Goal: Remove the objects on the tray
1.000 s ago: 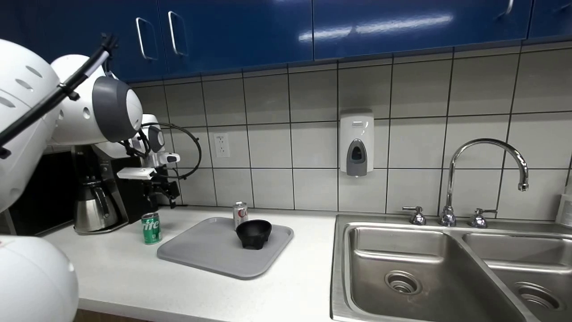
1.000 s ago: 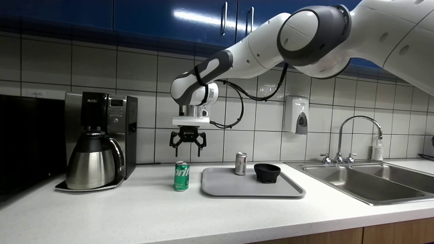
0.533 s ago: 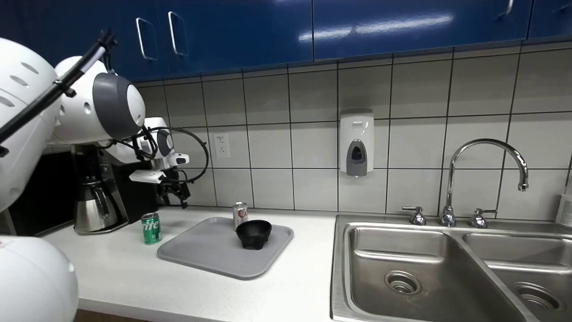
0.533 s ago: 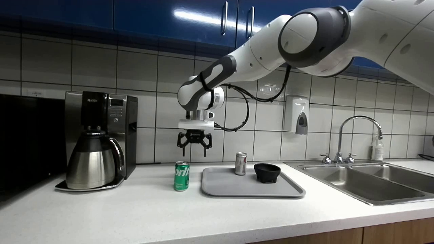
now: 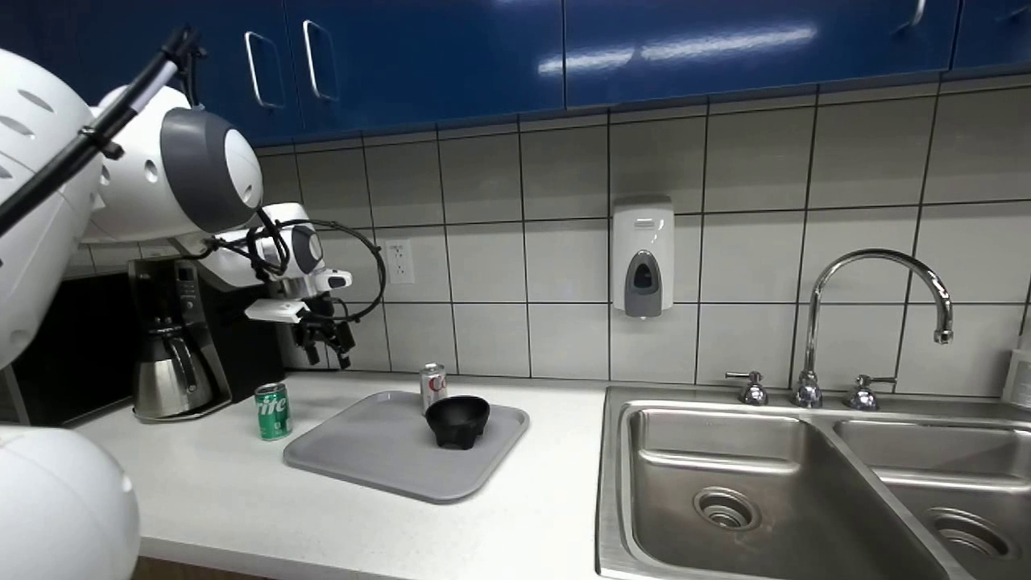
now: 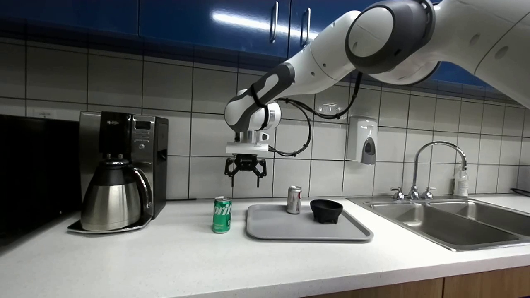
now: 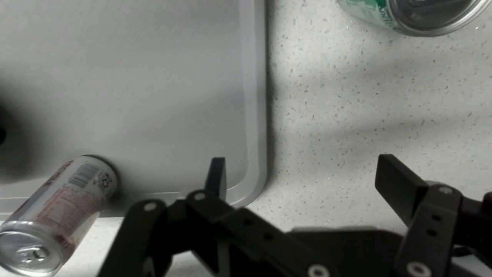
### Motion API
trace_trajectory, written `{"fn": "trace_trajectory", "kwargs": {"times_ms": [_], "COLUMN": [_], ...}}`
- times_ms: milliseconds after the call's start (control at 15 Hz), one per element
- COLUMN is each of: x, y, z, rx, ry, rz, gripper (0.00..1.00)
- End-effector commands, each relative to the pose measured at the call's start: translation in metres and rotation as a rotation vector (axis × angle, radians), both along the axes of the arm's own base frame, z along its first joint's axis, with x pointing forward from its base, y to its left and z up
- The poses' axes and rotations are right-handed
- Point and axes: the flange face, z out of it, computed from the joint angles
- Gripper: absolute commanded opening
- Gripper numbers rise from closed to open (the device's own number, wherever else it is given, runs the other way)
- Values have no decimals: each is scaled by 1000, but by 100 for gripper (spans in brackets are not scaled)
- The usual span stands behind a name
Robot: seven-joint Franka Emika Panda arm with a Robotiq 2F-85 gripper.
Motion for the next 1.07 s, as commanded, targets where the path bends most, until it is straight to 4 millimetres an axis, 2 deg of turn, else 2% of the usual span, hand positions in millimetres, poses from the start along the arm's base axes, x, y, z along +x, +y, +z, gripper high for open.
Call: {"fn": "trace_trajectory", "kwargs": {"times_ms": [0,333,1000], "x": [-7,-4,13], "y": [-25,-56,-110], "z": [21,27,19], "rx": [-2,-15,-23], "ry": [8,4,18], "rz": [-23,-78,-181], "gripper": [100,100,100]}}
